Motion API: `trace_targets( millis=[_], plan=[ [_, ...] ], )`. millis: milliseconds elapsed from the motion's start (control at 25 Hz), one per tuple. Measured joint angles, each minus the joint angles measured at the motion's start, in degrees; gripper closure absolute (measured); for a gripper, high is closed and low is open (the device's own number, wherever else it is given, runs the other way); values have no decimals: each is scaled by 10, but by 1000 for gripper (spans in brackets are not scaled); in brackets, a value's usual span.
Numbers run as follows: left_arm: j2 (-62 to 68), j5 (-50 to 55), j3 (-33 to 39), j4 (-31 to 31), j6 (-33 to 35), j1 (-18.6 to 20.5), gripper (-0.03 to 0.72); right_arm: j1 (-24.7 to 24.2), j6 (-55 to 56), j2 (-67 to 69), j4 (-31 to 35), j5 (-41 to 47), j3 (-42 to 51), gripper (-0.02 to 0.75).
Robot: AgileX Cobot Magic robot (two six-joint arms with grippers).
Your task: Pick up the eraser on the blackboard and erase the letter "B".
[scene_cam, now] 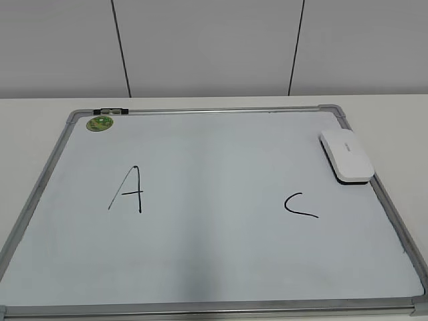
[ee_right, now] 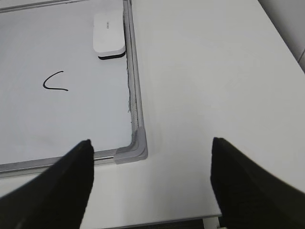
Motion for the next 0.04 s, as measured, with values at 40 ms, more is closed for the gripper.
trace_targets(
  millis=[40],
  plan=[
    [0, 0, 0, 0, 0, 0, 227, 0, 0, 0, 0, 0, 0, 171]
  ],
)
